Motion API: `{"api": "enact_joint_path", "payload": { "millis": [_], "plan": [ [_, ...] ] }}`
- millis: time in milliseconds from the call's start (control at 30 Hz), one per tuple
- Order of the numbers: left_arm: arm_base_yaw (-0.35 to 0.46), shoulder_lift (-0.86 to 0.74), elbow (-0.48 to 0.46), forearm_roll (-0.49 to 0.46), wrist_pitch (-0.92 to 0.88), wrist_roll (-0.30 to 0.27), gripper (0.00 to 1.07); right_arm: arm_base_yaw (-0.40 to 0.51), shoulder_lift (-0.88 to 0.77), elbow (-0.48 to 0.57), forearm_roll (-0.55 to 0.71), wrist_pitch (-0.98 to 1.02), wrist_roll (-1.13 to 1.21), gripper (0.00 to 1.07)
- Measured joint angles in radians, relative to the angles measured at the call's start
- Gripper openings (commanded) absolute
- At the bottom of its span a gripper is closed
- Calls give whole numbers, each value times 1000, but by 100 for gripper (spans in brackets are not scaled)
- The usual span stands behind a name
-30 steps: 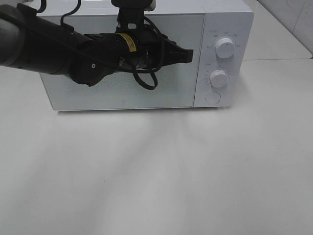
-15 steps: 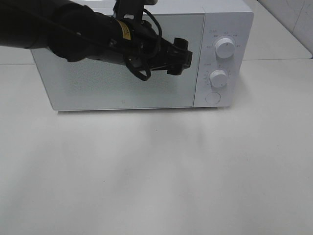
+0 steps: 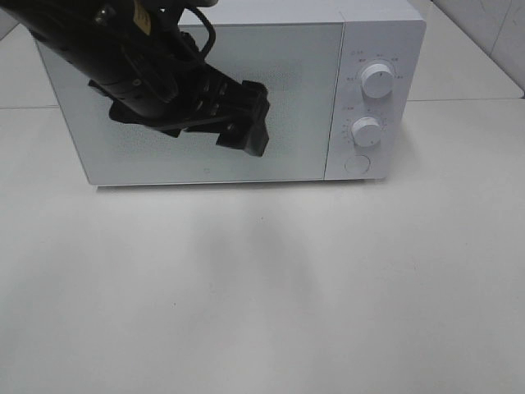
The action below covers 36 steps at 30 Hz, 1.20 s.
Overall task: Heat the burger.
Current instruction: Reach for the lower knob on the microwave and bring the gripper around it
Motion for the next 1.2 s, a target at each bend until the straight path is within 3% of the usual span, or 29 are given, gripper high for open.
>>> {"api": "enact_joint_path", "payload": {
  "millis": [400,700,767,1067,1100,1167,1200],
  "plan": [
    [0,-42,0,-22,441,0,91,0,0,0,0,0,0,76],
    [54,-53,-5,-29,525,13,91,0,0,0,0,0,0,76],
    [126,-67,-5,-29,549,50,91,0,0,0,0,0,0,76],
    [285,-210,44,-29,550,69,91,0,0,0,0,0,0,76],
    [348,-258,73,-34,551,74,91,0,0,0,0,0,0,76],
    [374,-279,91,-37,552,77,91,0,0,0,0,0,0,76],
    [440,-335,128,-42,553,84,91,0,0,0,0,0,0,76]
  ]
}}
